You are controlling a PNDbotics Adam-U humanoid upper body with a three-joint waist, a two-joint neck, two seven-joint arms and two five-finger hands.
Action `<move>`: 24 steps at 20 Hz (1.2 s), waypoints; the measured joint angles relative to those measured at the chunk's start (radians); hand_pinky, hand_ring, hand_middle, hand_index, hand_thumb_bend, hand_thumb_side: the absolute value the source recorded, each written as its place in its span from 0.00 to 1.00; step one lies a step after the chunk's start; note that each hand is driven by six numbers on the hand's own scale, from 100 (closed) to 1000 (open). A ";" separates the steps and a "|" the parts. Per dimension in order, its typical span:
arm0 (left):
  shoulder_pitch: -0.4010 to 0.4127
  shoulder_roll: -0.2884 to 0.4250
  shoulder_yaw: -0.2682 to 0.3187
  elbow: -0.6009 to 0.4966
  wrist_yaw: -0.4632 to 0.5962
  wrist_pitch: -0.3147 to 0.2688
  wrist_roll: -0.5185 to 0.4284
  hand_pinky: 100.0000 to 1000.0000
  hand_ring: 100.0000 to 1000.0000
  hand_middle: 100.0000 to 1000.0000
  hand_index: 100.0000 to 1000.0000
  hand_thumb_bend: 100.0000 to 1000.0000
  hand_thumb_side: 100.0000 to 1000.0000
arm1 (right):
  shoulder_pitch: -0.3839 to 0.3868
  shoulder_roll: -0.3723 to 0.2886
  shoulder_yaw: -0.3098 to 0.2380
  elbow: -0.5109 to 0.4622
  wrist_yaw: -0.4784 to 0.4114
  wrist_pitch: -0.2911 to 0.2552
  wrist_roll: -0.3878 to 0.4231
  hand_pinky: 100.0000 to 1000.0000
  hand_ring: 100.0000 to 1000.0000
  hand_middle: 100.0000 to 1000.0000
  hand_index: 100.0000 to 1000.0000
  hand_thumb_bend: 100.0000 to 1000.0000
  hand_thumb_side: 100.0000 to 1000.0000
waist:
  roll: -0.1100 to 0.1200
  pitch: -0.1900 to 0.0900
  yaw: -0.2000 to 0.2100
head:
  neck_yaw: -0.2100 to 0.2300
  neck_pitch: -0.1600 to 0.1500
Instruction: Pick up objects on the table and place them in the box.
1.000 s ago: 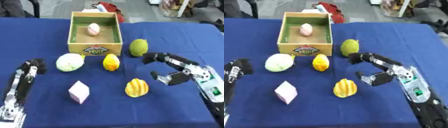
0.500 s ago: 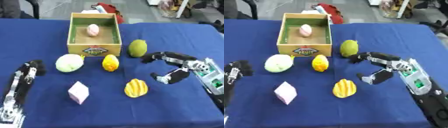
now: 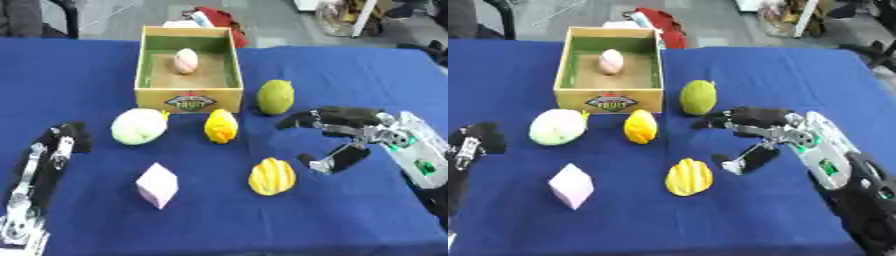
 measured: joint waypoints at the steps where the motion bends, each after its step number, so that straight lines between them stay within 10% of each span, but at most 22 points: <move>1: 0.000 0.000 0.000 0.000 0.000 0.000 0.000 0.62 0.57 0.55 0.72 0.00 0.74 | 0.001 0.000 0.009 0.000 0.005 -0.003 -0.003 0.85 0.89 0.87 0.97 0.00 0.31 | -0.001 0.000 0.000 | 0.000 0.000; 16: 0.008 0.001 0.000 0.005 -0.002 0.001 -0.003 0.62 0.57 0.54 0.72 0.00 0.74 | 0.023 0.001 0.101 -0.024 0.016 0.004 0.005 0.86 0.91 0.88 0.91 0.00 0.40 | -0.013 -0.005 0.009 | -0.002 0.000; 24: 0.009 0.001 0.000 0.005 -0.002 0.002 -0.005 0.62 0.57 0.54 0.72 0.00 0.75 | 0.024 0.029 0.116 0.004 0.097 -0.030 -0.030 0.83 0.83 0.79 0.83 0.00 0.14 | -0.014 -0.005 0.012 | -0.006 0.000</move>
